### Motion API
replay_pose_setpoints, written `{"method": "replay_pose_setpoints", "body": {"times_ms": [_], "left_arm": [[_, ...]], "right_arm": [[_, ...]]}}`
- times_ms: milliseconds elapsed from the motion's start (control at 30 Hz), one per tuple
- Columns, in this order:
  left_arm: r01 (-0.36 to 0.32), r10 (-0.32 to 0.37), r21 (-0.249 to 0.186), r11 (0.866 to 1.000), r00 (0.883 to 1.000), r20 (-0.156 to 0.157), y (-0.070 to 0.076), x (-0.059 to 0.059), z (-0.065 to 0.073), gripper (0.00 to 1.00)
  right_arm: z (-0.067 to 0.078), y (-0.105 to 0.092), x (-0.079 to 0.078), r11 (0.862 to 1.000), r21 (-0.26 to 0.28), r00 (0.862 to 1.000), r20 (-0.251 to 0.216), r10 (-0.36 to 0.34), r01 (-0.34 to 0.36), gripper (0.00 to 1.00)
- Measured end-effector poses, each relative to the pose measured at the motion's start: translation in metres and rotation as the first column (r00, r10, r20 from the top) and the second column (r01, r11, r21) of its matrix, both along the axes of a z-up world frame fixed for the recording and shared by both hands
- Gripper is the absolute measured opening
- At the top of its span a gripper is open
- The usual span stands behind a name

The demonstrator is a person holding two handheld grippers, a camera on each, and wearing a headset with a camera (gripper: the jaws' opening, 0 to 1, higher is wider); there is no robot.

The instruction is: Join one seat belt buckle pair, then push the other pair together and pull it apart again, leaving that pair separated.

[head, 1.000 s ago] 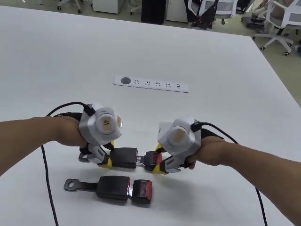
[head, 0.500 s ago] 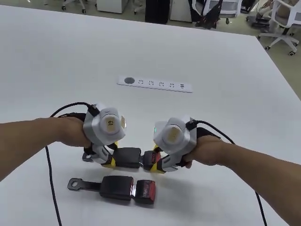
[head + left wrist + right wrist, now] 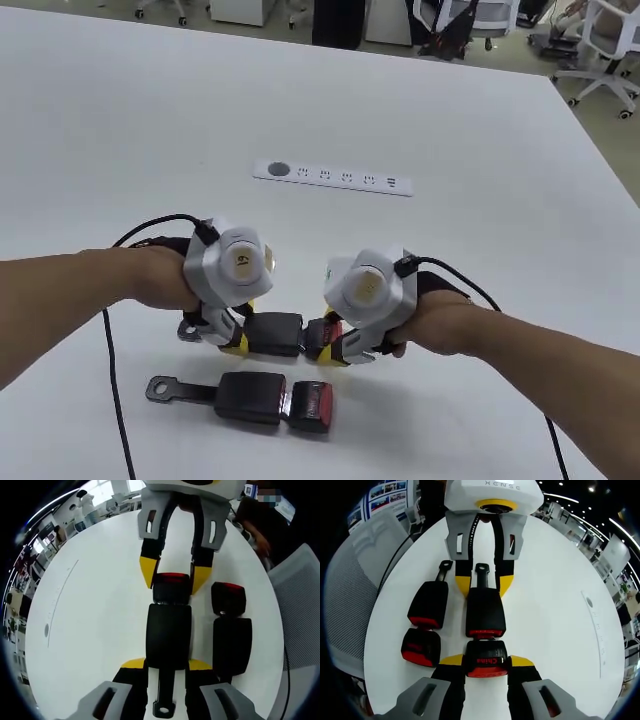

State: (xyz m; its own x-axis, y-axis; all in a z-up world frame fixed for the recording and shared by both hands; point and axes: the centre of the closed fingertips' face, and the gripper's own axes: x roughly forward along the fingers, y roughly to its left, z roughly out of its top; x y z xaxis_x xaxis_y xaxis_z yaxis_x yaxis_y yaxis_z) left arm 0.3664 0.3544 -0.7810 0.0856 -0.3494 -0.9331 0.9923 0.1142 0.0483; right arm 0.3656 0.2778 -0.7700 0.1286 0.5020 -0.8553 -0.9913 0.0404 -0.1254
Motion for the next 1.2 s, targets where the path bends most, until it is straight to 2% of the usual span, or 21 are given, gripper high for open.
{"method": "replay_pose_setpoints", "body": {"times_ms": [300,467,567,733,967,1033,1200], "left_arm": [[-0.007,0.007,0.001,1.000,1.000,0.003,0.000,0.000,0.000,0.28],[-0.003,0.003,0.021,1.000,1.000,0.006,0.000,0.000,0.000,0.28],[-0.019,0.019,0.026,0.999,1.000,0.000,0.001,0.001,-0.001,0.29],[-0.012,0.012,0.046,0.999,1.000,0.003,0.001,-0.001,-0.001,0.29],[-0.008,0.009,0.076,0.997,1.000,-0.011,0.002,0.000,-0.003,0.29],[0.000,0.001,0.081,0.997,1.000,-0.011,0.001,0.000,-0.003,0.30],[0.001,-0.001,0.086,0.996,1.000,-0.007,0.003,0.001,-0.002,0.30]], "right_arm": [[-0.006,-0.001,0.003,1.000,0.005,1.000,-0.004,-0.010,0.010,0.27],[-0.005,-0.002,0.003,1.000,0.015,1.000,0.000,-0.008,0.008,0.28],[0.001,-0.002,-0.001,1.000,0.020,1.000,0.001,-0.002,0.002,0.28],[-0.001,-0.004,0.000,1.000,0.025,1.000,-0.004,-0.001,0.001,0.28],[-0.003,-0.019,0.001,1.000,0.019,1.000,-0.019,-0.005,0.005,0.29],[-0.002,-0.021,0.000,0.999,0.045,1.000,-0.018,0.007,-0.006,0.29],[-0.004,-0.020,0.001,0.999,0.052,1.000,-0.020,0.003,-0.002,0.29]]}}
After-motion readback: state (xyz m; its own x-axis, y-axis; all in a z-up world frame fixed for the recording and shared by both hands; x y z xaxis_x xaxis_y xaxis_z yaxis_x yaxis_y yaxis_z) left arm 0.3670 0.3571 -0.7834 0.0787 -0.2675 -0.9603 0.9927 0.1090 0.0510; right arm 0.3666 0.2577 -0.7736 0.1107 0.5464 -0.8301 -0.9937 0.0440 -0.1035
